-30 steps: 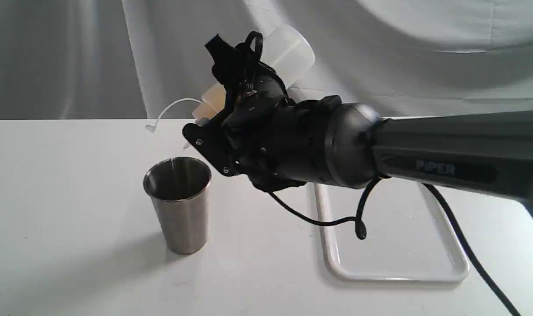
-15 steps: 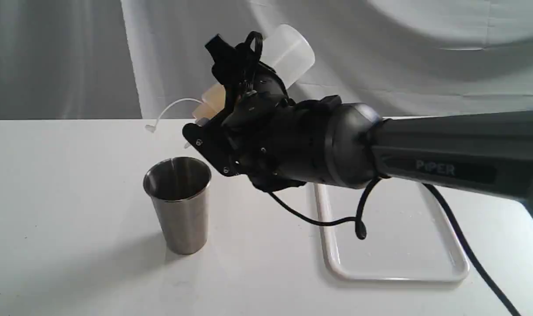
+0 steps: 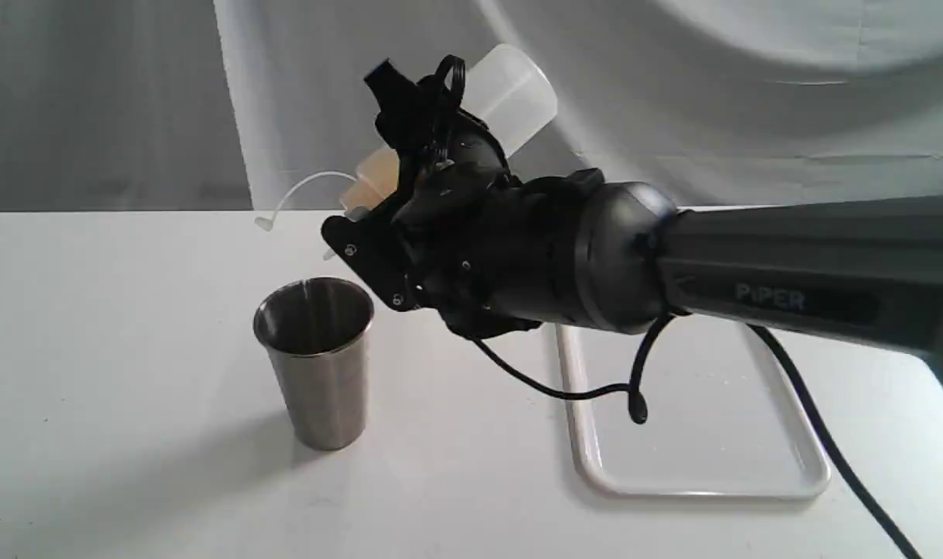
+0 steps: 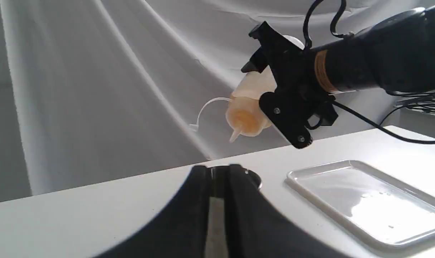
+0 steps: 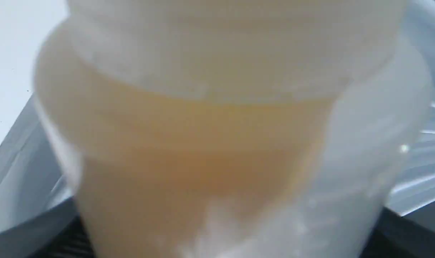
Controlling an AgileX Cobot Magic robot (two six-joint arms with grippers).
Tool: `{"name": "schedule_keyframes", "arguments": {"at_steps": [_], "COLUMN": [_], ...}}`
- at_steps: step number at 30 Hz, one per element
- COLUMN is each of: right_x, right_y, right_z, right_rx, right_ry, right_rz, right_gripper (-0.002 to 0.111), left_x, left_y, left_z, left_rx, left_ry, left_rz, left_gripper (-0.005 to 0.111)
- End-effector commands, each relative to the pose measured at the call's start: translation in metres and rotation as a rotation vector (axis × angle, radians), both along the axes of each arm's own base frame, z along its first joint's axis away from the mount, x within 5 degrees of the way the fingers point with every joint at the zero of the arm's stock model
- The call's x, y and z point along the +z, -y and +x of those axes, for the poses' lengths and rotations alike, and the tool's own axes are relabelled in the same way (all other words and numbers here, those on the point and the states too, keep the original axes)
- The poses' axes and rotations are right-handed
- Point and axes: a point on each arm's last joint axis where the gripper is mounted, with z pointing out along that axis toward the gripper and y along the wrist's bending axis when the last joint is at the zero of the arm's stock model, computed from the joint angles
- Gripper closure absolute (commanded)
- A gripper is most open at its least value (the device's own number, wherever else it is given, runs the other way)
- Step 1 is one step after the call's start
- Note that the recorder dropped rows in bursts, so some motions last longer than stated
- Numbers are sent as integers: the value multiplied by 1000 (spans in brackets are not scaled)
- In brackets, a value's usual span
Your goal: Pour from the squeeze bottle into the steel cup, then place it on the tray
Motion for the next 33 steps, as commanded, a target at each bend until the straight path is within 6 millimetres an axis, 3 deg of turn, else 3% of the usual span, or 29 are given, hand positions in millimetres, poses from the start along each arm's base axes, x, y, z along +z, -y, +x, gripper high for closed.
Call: {"name": "schedule_keyframes", "arguments": {"at_steps": [1,15,33], "right_x": [10,10,-4], "right_y": [-1,0,4], "right_z": [0,0,-4], "right_rx": [0,-15,-164], "right_ry": [39,36,-77], "right_rz": [26,84,387], "right_gripper": [86,86,86], "left_x": [-1,-1,-1], "left_y": [0,0,0], "left_z": [1,1,1], "left_rx": [2,2,2], "left_ry": [2,2,2], "left_rz": [3,3,3], "left_gripper": [98,98,98]}}
